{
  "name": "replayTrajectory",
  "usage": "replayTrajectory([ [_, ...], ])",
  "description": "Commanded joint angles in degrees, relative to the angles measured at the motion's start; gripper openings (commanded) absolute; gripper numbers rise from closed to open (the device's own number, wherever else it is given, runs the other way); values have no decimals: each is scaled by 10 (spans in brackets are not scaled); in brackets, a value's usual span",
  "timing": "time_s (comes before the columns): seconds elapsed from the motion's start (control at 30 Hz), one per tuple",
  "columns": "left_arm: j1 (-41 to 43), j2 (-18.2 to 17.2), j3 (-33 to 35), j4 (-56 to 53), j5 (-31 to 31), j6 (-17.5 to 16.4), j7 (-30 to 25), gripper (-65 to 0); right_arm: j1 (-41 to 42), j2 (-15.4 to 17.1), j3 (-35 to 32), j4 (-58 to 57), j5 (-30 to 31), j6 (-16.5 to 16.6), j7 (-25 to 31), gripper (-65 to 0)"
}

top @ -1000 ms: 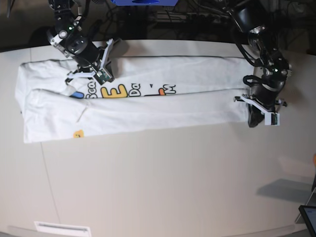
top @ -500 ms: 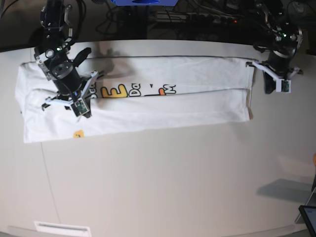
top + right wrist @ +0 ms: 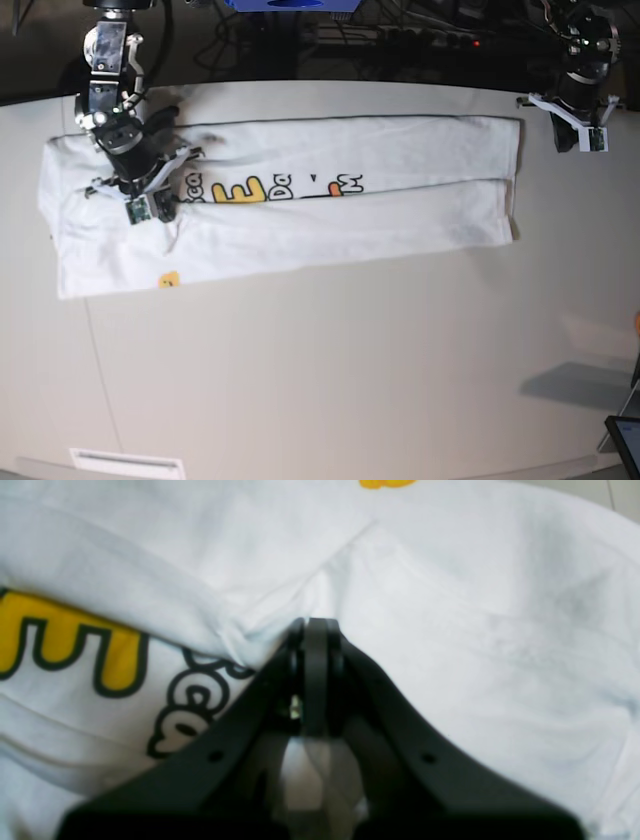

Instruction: Fold the T-shirt properly

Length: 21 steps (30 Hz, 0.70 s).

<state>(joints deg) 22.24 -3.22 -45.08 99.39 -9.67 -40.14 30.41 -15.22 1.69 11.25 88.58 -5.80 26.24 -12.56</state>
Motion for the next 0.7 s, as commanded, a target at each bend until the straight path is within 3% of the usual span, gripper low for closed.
replayTrajectory([
  [0.0, 0, -3, -2, 8, -9, 1, -12, -650, -6, -2, -2, -15, -17, 12, -52, -649],
  [0.1, -2, -2, -1, -2, -20, 1, -8, -650, -6, -2, -2, -19, -17, 12, -52, -649],
  [0.17, -3, -5, -2, -8, -63, 1, 6, -647, -7, -2, -2, -19, -17, 12, -52, -649],
  [0.27, -3, -24, -4, -8, -148, 1, 57, -531, -8, -2, -2, -17, -17, 12, -52, -649],
  [0.37, -2, -38, -7, -9, -205, 1, 66, -403, -8, -2, -2, -16, -17, 12, -53, -649],
  [0.53, -3, -64, -14, -12, -261, 1, 69, -306, -9, -2, -2, -18, -17, 12, -54, -649],
  [0.67, -3, -102, -2, -53, -359, 1, 125, -235, -9, 1, -2, -18, -17, 12, -54, -649],
])
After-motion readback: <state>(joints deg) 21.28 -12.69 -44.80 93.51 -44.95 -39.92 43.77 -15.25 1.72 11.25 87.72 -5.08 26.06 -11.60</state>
